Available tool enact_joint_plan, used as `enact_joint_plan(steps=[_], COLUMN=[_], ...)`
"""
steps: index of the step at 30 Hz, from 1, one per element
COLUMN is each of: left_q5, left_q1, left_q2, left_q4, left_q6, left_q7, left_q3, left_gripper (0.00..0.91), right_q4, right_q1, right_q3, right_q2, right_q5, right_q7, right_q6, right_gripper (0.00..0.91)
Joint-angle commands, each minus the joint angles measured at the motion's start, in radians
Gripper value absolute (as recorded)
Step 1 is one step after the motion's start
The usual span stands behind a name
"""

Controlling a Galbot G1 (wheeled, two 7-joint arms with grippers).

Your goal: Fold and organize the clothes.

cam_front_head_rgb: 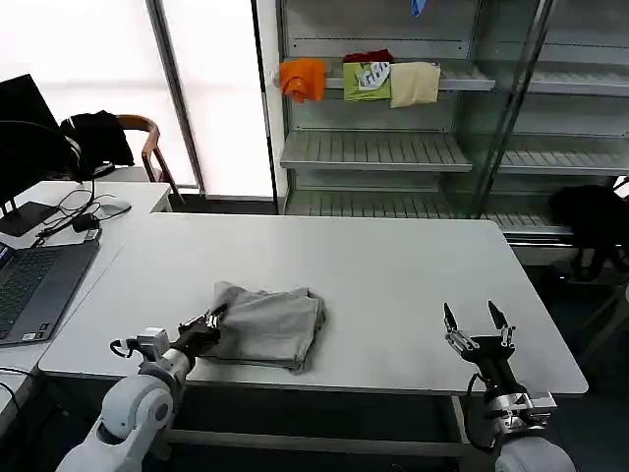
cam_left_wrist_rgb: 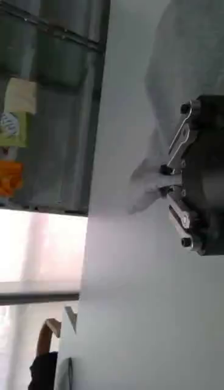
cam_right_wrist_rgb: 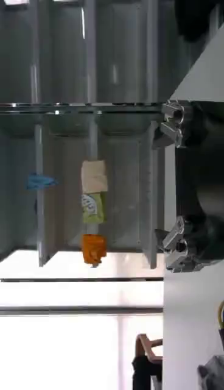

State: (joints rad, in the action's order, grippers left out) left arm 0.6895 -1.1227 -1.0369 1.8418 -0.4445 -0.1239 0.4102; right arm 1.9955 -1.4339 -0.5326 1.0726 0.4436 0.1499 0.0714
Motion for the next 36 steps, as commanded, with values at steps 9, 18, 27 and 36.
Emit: enact_joint_plan(steps=[9,18,27,36], left_q5=[-0.017,-0.233,-0.558,-0.437], left_q1=[0.096,0.167,0.115,0.211], left_q2=[0.515,0.490,0.095,0.017], left_q4=[-0.151,-0.053,-0.195,-0.054], left_q6=[0.052,0.076,0.119,-0.033], left_q7=[0.173,0.345,0.255,0.063], left_q3=[0.348,0.138,-0.277,-0.365], left_gripper=[0.000,0.000,0.010,0.605], right_q4=[0.002,0.000,-0.007,-0.020], right_q1=[0.022,0.025,0.005,0.028], right_q3=[0.013,0.020,0.006,0.043], right_q2=[-0.001,-0.001,-0.011,-0.001], right_q5=[0.005,0.007,0.013,0.003], right_q7=[0.001,0.000,-0.002,-0.001], right_q6=[-0.002,0.001,0.009,0.006], right_gripper=[0.907,0.907,0.907,0.907])
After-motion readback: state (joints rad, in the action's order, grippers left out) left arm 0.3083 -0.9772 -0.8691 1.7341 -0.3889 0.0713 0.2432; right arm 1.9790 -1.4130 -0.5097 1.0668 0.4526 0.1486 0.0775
